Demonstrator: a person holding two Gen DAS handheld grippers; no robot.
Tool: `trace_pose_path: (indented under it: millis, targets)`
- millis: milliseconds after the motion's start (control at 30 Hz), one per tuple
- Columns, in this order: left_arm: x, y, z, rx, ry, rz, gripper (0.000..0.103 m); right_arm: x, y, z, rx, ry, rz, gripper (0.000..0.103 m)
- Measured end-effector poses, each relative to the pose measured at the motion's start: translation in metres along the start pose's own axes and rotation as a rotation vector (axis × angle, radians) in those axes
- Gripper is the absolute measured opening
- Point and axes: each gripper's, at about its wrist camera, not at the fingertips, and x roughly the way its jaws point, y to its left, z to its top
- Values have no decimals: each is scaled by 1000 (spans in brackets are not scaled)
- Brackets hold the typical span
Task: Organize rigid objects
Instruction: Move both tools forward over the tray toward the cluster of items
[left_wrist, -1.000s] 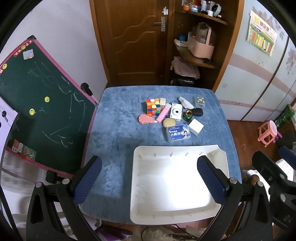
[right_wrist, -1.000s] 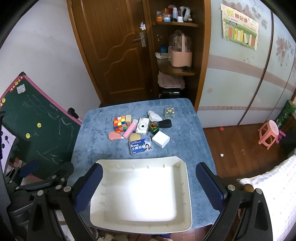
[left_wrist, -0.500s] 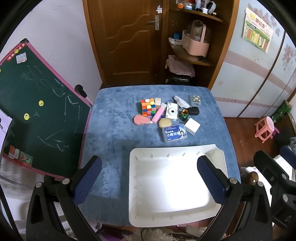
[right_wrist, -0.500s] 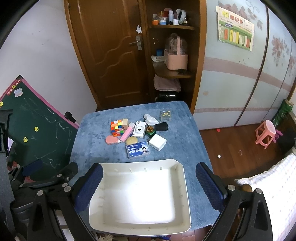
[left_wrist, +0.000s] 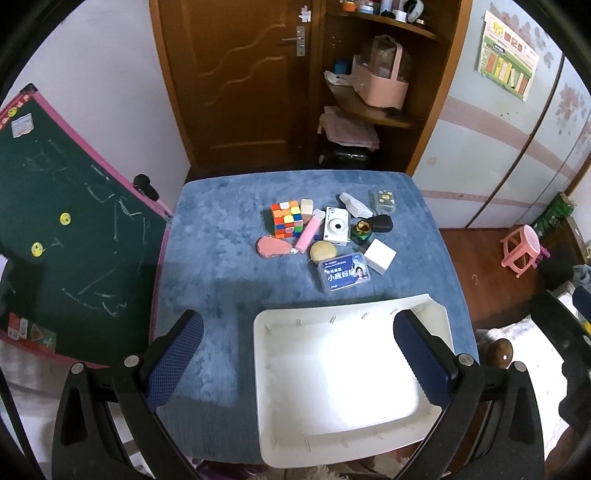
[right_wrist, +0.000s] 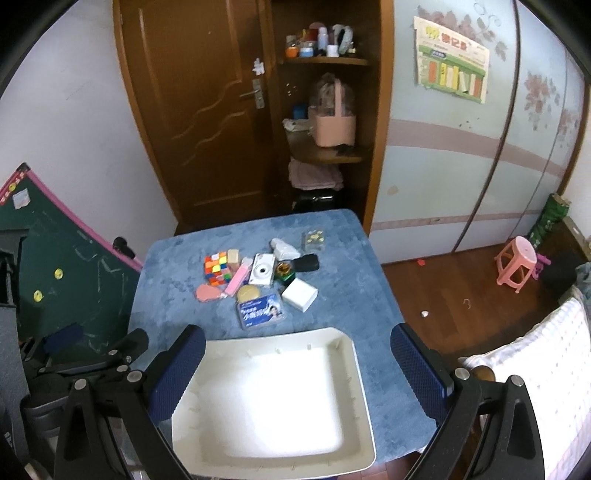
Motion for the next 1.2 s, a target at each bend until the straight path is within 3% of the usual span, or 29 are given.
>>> trace_pose_path:
  millis: [200, 400, 733, 1000, 1200]
  targets:
    - [31, -4, 16, 26, 74, -40, 102, 9, 7, 12, -33, 1, -50, 101]
    - [53, -17, 34, 61, 79, -48, 102, 14, 5, 25, -23, -45, -112, 101]
    - [93, -31, 55, 71, 92, -37, 102, 50, -18, 38, 7, 27, -24, 100]
    - [150, -33, 66, 63, 143, 60, 102, 124, -52, 57, 9, 136, 47, 100]
    - [210, -31, 53, 7, 284, 75, 102, 208, -69, 62, -51, 251, 91, 100]
